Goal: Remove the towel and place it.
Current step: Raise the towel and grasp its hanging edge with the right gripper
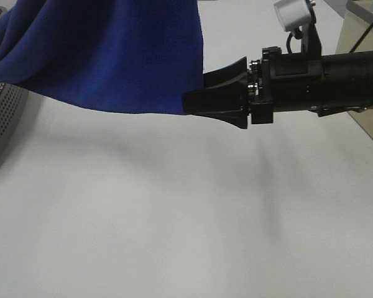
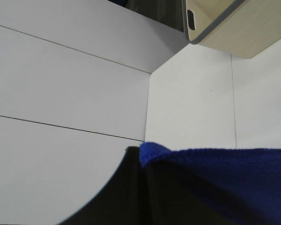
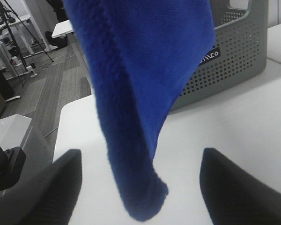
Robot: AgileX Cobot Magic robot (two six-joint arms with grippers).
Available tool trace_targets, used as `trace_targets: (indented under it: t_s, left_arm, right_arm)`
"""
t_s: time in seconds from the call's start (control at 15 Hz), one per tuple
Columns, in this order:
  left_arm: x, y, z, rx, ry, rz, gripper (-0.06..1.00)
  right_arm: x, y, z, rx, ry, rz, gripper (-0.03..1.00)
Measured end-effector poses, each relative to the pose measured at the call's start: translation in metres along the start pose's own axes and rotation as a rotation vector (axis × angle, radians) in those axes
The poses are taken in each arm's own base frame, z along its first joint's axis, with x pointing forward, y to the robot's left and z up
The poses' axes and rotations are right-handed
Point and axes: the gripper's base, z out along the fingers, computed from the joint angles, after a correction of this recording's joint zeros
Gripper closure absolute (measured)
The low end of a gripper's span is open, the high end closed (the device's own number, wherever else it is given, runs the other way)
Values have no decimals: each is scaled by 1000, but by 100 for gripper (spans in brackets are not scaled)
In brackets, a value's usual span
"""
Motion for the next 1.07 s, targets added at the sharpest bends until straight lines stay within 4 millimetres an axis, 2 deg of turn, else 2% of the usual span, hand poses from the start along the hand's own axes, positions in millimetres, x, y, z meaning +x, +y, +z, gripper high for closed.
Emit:
trace_targets:
  t_s: [0.27,0.4,0.53,0.6,0.67,0.8,0.87,1.07]
  left_arm:
    - [-1,0,0,1,-9,-13,94]
    - [-3,-2,2,12,-33,-55,94]
    - [-3,-3,4,17,-33,-58,94]
    - [-2,-3,4,18,-32,-58,94]
    - [-2,-3,4,17,-33,-58,94]
    - [-2,-3,4,17,-33,-58,94]
    - [-3,-3,4,17,-34,-60,94]
    - [-3,-3,5,20,-37,-67,94]
  right_arm:
    - [-1,2,10,-34,7,-11,27]
    - [-11,1,12,-51,-15,-26,28]
    - [-13,1,13,-57,-19,-19,35]
    - [-13,1,13,-57,-19,-18,45]
    - [-13,1,13,-57,-19,-11,63]
    - [-12,1,13,-51,-16,-9,87]
    - [-12,1,13,-51,-15,0,95]
    - [-11,1,13,-57,-1,15,95]
